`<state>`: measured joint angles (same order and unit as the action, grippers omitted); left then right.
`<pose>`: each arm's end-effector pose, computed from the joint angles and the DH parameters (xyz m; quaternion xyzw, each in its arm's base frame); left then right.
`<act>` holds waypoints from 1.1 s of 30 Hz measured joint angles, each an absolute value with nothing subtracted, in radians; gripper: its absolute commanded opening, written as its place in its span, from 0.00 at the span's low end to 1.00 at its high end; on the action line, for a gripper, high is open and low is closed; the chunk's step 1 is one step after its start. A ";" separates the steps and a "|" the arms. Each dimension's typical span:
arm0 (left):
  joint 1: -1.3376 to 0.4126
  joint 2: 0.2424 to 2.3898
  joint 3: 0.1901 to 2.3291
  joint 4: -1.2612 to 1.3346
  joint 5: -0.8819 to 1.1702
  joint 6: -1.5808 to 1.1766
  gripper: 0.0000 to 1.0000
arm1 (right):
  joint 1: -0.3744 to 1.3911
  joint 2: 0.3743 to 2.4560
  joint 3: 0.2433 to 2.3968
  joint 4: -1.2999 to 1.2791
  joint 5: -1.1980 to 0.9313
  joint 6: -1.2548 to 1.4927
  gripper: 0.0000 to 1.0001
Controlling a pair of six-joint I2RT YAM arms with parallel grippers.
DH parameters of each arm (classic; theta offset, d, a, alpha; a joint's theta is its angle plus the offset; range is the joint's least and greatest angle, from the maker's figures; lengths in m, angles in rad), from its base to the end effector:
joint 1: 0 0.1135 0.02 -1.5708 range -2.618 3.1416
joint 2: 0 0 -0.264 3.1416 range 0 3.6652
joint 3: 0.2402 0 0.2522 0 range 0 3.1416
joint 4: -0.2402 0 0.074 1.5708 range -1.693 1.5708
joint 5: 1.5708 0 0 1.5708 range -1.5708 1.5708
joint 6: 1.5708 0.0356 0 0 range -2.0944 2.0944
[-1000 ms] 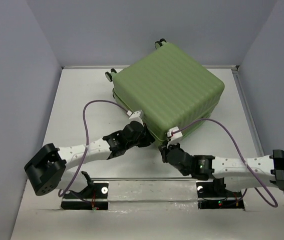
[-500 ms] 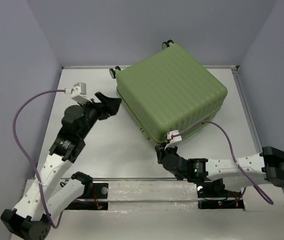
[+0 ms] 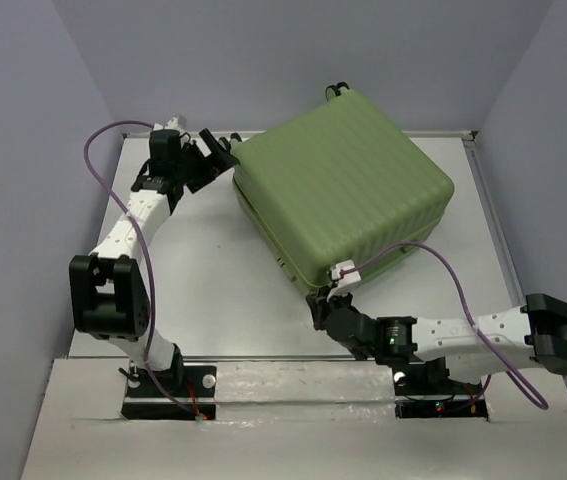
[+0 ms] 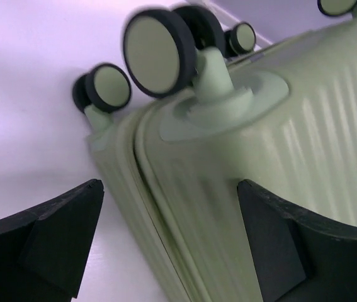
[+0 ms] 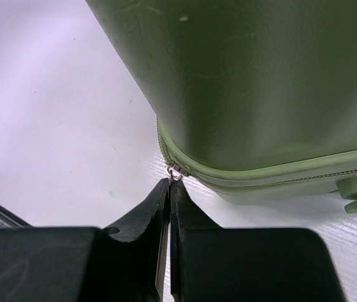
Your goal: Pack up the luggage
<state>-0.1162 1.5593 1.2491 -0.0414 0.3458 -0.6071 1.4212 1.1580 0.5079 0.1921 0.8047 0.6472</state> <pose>0.3656 -0.0548 0.3228 -0.1007 0.8074 -0.3315 0.4776 0.0602 0.2275 0.2112 -0.1034 0.8016 0.2477 0.5342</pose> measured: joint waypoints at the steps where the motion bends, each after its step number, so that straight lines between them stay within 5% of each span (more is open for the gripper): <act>1: -0.108 1.584 1.263 -0.042 0.353 -0.610 0.99 | 1.421 1.158 0.508 0.192 0.804 0.648 0.07; 25: -0.114 1.829 1.401 0.108 0.431 -0.775 0.98 | 1.568 1.125 0.508 0.104 0.794 0.746 0.07; 33: -0.124 1.839 1.411 0.110 0.410 -0.807 0.76 | 1.579 1.124 0.508 0.088 0.800 0.768 0.07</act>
